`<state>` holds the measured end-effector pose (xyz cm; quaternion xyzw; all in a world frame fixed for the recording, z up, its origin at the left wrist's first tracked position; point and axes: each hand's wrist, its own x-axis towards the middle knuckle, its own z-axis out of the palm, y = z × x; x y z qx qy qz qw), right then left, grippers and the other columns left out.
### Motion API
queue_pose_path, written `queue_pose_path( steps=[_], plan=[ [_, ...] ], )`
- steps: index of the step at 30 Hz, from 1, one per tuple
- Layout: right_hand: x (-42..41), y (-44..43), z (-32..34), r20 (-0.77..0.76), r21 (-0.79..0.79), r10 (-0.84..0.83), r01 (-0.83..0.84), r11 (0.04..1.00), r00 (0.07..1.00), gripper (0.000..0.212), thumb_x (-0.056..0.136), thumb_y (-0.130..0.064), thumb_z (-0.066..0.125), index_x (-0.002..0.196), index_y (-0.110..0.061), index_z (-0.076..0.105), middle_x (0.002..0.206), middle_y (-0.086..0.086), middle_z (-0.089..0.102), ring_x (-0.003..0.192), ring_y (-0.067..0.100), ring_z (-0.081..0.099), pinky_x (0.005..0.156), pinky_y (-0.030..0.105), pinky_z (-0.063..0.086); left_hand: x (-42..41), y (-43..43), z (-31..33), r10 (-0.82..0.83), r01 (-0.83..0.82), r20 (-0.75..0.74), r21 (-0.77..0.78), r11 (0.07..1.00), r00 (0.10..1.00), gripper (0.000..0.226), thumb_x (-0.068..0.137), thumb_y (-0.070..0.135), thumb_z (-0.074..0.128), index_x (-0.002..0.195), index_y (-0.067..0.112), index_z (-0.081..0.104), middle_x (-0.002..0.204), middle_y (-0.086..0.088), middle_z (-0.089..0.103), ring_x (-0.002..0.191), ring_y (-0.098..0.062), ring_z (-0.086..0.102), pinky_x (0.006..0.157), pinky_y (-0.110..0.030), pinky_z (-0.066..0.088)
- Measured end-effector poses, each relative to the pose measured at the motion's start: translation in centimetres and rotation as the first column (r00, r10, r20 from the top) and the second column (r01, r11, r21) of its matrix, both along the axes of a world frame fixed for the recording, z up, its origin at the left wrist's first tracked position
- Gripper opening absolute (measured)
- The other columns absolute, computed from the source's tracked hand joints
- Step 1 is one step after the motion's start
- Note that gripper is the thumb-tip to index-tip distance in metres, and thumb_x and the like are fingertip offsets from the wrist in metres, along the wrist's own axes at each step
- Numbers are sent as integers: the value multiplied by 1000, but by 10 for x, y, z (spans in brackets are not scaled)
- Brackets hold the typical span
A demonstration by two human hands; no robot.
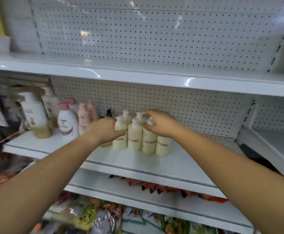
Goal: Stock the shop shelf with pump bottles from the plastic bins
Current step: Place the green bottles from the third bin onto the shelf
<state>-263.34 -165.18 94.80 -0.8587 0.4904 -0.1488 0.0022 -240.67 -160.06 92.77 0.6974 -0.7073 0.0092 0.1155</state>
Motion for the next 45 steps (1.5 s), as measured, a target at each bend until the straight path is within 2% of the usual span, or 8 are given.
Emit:
queue_pose_path(
  steps=[7, 11, 15, 18, 21, 31, 37, 45],
  plan=[
    [120, 35, -26, -31, 81, 313, -310, 947, 949, 58, 91, -42, 60, 143, -22, 45, 143, 2, 49, 125, 25, 53, 98, 41, 48, 102, 108, -30, 355, -356, 20, 86, 931, 935, 75, 86, 69, 51, 137, 15, 53, 139, -8, 56, 124, -28, 55, 99, -40, 46],
    [202, 70, -40, -50, 94, 486, -480, 872, 873, 59, 94, -45, 57, 146, -22, 42, 147, 3, 47, 129, 27, 50, 101, 39, 45, 157, 172, -44, 484, -478, -5, 145, 866, 875, 83, 77, 80, 40, 136, 24, 55, 135, -2, 59, 114, -23, 60, 89, -39, 52],
    [281, 107, -52, -68, 121, 623, -614, 780, 779, 58, 94, -49, 56, 144, -23, 43, 145, 3, 49, 129, 27, 49, 100, 43, 46, 200, 228, -52, 621, -615, 9, 151, 774, 784, 70, 83, 76, 42, 123, 22, 62, 120, -4, 65, 106, -26, 62, 89, -41, 53],
    [342, 133, -62, -64, 140, 689, -678, 722, 722, 58, 91, -52, 57, 140, -21, 46, 138, 6, 52, 122, 28, 54, 96, 43, 48, 232, 263, -59, 681, -676, 2, 128, 726, 732, 65, 87, 71, 44, 135, 28, 54, 131, -3, 61, 116, -27, 60, 92, -40, 51],
    [397, 160, -74, -73, 160, 751, -736, 658, 656, 59, 91, -50, 56, 142, -22, 44, 137, 5, 51, 120, 27, 55, 93, 42, 49, 272, 292, -72, 744, -737, 6, 141, 661, 668, 64, 88, 68, 45, 131, 22, 57, 130, -3, 61, 111, -24, 62, 87, -38, 53],
    [545, 221, -119, -79, 247, 864, -830, 500, 497, 53, 95, -44, 57, 140, -21, 45, 141, 4, 49, 127, 26, 50, 99, 41, 44, 398, 352, -127, 861, -847, 3, 182, 500, 509, 64, 85, 71, 44, 121, 21, 62, 121, -3, 64, 108, -26, 62, 87, -39, 50],
    [601, 223, -169, -95, 319, 876, -819, 476, 472, 57, 92, -45, 58, 141, -19, 45, 142, 5, 50, 127, 25, 50, 100, 44, 47, 448, 367, -175, 869, -841, -4, 253, 479, 494, 61, 79, 67, 42, 121, 28, 61, 121, 2, 65, 109, -23, 62, 84, -38, 50],
    [675, 180, -244, -120, 408, 885, -791, 457, 450, 51, 92, -38, 61, 138, -23, 47, 140, -1, 51, 126, 22, 52, 99, 41, 47, 517, 349, -244, 866, -819, 37, 349, 456, 498, 55, 90, 55, 52, 134, 22, 53, 135, 2, 59, 118, -23, 59, 96, -39, 46]
  ],
)
